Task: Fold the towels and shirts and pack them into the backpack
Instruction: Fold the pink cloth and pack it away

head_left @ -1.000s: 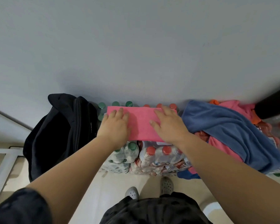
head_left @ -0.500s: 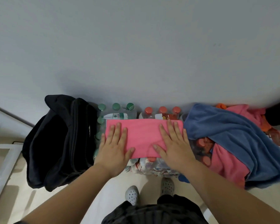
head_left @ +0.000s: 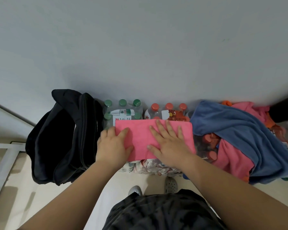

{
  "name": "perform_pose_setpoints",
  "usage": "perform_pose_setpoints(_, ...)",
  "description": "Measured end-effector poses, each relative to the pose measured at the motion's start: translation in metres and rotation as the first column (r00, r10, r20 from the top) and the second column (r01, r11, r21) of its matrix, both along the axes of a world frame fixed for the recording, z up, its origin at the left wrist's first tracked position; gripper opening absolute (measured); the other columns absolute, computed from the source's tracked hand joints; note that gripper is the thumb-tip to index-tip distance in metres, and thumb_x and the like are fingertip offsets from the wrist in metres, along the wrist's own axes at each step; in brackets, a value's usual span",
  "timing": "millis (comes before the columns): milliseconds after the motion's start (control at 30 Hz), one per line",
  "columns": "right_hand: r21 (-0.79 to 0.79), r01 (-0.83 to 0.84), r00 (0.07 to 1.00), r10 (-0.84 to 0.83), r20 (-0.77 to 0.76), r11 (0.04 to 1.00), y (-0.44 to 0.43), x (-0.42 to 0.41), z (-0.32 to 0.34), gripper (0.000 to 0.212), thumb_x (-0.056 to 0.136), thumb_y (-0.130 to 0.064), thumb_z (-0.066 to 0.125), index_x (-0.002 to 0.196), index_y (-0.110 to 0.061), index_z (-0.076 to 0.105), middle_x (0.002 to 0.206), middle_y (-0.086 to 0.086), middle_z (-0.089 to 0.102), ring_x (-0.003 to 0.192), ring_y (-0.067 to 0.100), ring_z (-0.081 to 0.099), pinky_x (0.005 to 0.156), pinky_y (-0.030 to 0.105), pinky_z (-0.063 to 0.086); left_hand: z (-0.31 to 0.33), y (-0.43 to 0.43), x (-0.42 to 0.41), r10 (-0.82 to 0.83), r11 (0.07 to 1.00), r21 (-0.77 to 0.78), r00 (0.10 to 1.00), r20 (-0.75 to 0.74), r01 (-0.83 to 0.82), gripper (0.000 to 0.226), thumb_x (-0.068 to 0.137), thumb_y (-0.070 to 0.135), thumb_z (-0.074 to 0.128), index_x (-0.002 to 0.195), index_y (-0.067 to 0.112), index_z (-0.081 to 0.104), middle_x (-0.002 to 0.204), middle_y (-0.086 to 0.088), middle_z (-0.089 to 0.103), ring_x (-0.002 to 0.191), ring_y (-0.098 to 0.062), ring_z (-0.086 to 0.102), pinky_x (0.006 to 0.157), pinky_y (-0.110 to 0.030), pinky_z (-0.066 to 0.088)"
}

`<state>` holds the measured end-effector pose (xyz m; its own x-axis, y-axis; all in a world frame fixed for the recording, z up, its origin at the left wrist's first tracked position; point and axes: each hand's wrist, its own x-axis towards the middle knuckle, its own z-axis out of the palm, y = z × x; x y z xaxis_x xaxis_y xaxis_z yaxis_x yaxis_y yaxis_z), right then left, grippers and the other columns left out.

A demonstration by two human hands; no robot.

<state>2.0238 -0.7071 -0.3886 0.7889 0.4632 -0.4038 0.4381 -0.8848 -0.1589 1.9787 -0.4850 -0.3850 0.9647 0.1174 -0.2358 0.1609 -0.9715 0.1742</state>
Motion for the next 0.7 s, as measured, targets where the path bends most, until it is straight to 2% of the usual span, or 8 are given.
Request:
perform_pose_setpoints(67,-0.014,-0.018,1.000,0.017,-0.018,1.000,-0.001,0.000,-0.008,0.074,0.092,-0.076,0.006,0.150,-0.043,-0.027,0.154,-0.012,-0.044,0.141,0.021,-0.044,0.118,0.061,-0.014,-0.001,0.002,0.003,0.017,0.997,-0.078,1.000,-0.010,-0.018,0.071,0.085,0.051,0.067,0.149,0.035,0.040,0.144,-0.008,0.038,0.131,-0.032,0.033,0.111,-0.045,0.032)
perform_pose_setpoints(133,-0.020,-0.020,1.000,0.020,-0.004,1.000,-0.003,0.000,-0.012,0.074,0.093,-0.076,0.005,0.150,-0.043,-0.028,0.155,-0.012,-0.044,0.141,0.021,-0.043,0.119,0.060,-0.014,-0.002,0.004,0.005,0.073,0.966,-0.250,0.997,-0.009,-0.073,0.069,0.081,0.037,0.074,0.145,0.030,0.049,0.140,-0.008,0.040,0.128,-0.033,0.038,0.111,-0.041,0.034)
perform_pose_setpoints(267,0.006,-0.021,1.000,0.021,0.016,1.000,-0.005,0.001,-0.014,0.073,0.094,-0.075,0.005,0.152,-0.043,-0.024,0.156,-0.013,-0.041,0.143,0.020,-0.041,0.119,0.059,-0.014,-0.001,0.010,0.004,0.252,0.763,-0.610,0.967,-0.024,-0.214,0.063,0.076,-0.001,0.066,0.136,0.021,0.061,0.125,-0.003,0.044,0.114,-0.020,0.052,0.105,-0.021,0.037)
perform_pose_setpoints(333,0.019,-0.018,0.999,0.017,0.035,1.000,-0.006,0.000,-0.015,0.073,0.093,-0.075,0.004,0.153,-0.042,-0.023,0.157,-0.014,-0.040,0.143,0.019,-0.040,0.120,0.058,-0.013,0.002,0.011,0.002,0.315,0.673,-0.684,0.946,-0.080,-0.282,0.063,0.075,-0.004,0.063,0.128,0.029,0.065,0.121,0.000,0.048,0.107,-0.017,0.055,0.103,-0.029,0.046)
perform_pose_setpoints(400,0.027,-0.014,0.999,0.012,0.051,1.000,-0.007,-0.002,-0.016,0.073,0.093,-0.075,0.003,0.153,-0.042,-0.022,0.157,-0.014,-0.039,0.144,0.019,-0.039,0.120,0.058,-0.013,0.005,0.012,0.002,0.378,0.542,-0.761,0.912,-0.158,-0.357,0.058,0.073,-0.004,0.063,0.114,0.036,0.069,0.114,-0.004,0.059,0.094,-0.018,0.062,0.091,-0.039,0.057)
perform_pose_setpoints(467,0.033,-0.016,0.998,0.014,0.060,0.999,-0.007,-0.002,-0.017,0.073,0.093,-0.075,0.002,0.153,-0.042,-0.023,0.157,-0.014,-0.039,0.145,0.019,-0.038,0.120,0.058,-0.013,0.010,0.012,0.002,0.411,0.427,-0.801,0.879,-0.241,-0.419,0.052,0.075,-0.010,0.064,0.105,0.031,0.071,0.108,-0.008,0.065,0.083,-0.019,0.063,0.082,-0.042,0.060)
perform_pose_setpoints(567,0.047,-0.022,0.999,0.020,0.048,0.999,-0.009,-0.001,-0.016,0.072,0.093,-0.076,0.003,0.152,-0.043,-0.024,0.157,-0.013,-0.039,0.144,0.020,-0.039,0.120,0.058,-0.014,0.016,0.011,0.004,0.419,0.328,-0.827,0.855,-0.306,-0.456,0.047,0.077,-0.015,0.067,0.105,0.023,0.073,0.108,-0.007,0.067,0.087,-0.021,0.062,0.087,-0.043,0.058)
perform_pose_setpoints(700,0.105,-0.039,0.999,0.038,0.014,0.994,-0.012,0.004,-0.017,0.076,0.088,-0.080,-0.002,0.153,-0.045,-0.021,0.158,-0.015,-0.037,0.144,0.018,-0.040,0.119,0.057,-0.017,0.027,0.009,0.008,0.485,0.268,-0.855,0.829,-0.278,-0.443,0.050,0.079,-0.014,0.066,0.107,0.027,0.073,0.115,-0.011,0.065,0.087,-0.022,0.062,0.081,-0.041,0.057)
